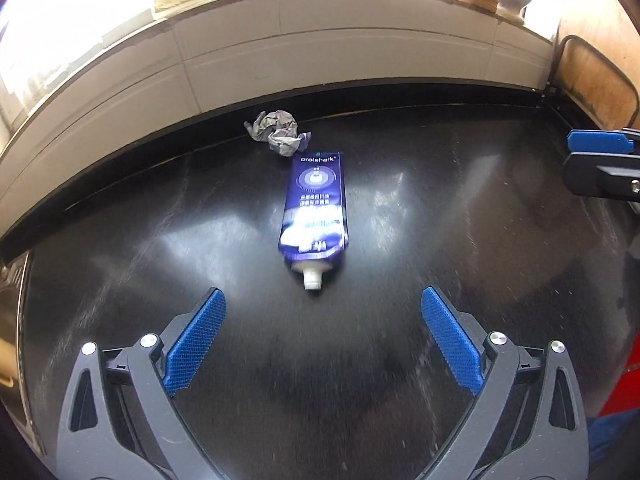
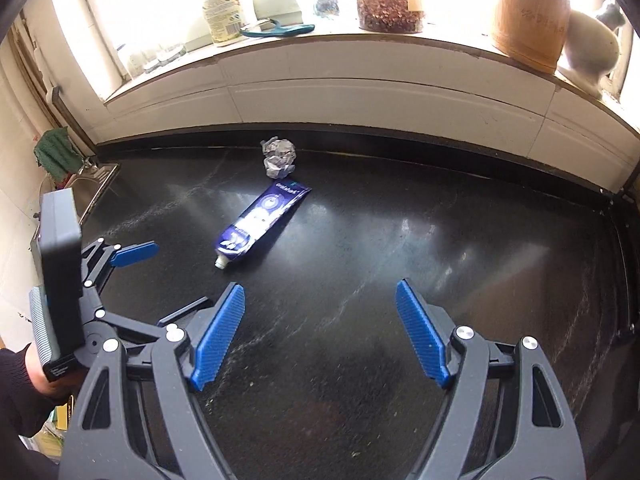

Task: Collect trash
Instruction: 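Grasp the blue Oralshark toothpaste tube with the left tool while the right tool grasps the crumpled foil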

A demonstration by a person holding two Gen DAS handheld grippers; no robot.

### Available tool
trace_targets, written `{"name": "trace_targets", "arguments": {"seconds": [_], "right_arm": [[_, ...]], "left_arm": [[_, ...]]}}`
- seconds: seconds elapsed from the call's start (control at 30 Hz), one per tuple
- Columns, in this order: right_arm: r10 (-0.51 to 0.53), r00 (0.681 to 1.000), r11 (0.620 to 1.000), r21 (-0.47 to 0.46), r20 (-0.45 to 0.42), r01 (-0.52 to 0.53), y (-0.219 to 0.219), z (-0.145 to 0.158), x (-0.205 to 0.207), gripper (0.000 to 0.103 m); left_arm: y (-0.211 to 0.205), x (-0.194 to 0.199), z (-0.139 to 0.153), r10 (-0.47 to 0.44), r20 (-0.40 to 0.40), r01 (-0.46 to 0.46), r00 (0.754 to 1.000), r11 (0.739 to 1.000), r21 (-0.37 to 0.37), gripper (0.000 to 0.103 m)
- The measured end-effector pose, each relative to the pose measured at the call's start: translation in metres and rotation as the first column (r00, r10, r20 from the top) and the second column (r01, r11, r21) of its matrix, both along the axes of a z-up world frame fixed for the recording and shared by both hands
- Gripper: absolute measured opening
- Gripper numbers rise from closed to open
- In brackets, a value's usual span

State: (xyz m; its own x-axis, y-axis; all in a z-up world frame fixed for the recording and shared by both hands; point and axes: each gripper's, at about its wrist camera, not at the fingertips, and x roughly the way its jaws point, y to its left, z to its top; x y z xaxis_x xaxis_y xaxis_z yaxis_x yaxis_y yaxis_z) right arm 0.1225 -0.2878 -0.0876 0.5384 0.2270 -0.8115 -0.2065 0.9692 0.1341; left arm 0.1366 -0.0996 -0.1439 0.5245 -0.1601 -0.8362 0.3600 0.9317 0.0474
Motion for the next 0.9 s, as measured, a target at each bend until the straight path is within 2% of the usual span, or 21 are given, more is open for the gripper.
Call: {"name": "trace_targets", "arguments": {"seconds": [0.3,0.4,0.47,0.53,0.7,0.9], "right_arm": [[0.043,0.996,0.999,-0.017,-0.073,-0.045,0.003,-0.032,0.072,0.076],[0.065,0.994,0.998,-0.018,-0.089,-0.067,0.011,-0.043,0.095,0.076],[0.082,0.992,0.996,-0.017,-0.097,-0.084,0.019,-0.049,0.11,0.076],[0.096,0.99,0.995,-0.014,-0.1,-0.098,0.026,-0.053,0.121,0.076],[0.147,0.982,0.989,-0.005,-0.119,-0.149,0.053,-0.072,0.155,0.076],[0.205,0.97,0.978,-0.004,-0.134,-0.207,0.096,-0.097,0.194,0.076]], "left_arm": [[-0.015,0.073,-0.04,-0.048,-0.046,0.048,0.998,0.999,-0.002,0.094],[-0.017,0.085,-0.05,-0.06,-0.073,0.06,0.996,0.998,0.001,0.079],[-0.016,0.088,-0.05,-0.07,-0.051,0.07,0.996,0.998,-0.006,0.074],[-0.017,0.09,-0.046,-0.086,-0.033,0.086,0.996,0.996,-0.007,0.052],[-0.005,0.088,-0.043,-0.083,-0.033,0.083,0.996,0.996,-0.019,0.051],[0.033,0.064,-0.038,-0.019,-0.046,0.019,0.999,1.0,-0.016,0.05]]}}
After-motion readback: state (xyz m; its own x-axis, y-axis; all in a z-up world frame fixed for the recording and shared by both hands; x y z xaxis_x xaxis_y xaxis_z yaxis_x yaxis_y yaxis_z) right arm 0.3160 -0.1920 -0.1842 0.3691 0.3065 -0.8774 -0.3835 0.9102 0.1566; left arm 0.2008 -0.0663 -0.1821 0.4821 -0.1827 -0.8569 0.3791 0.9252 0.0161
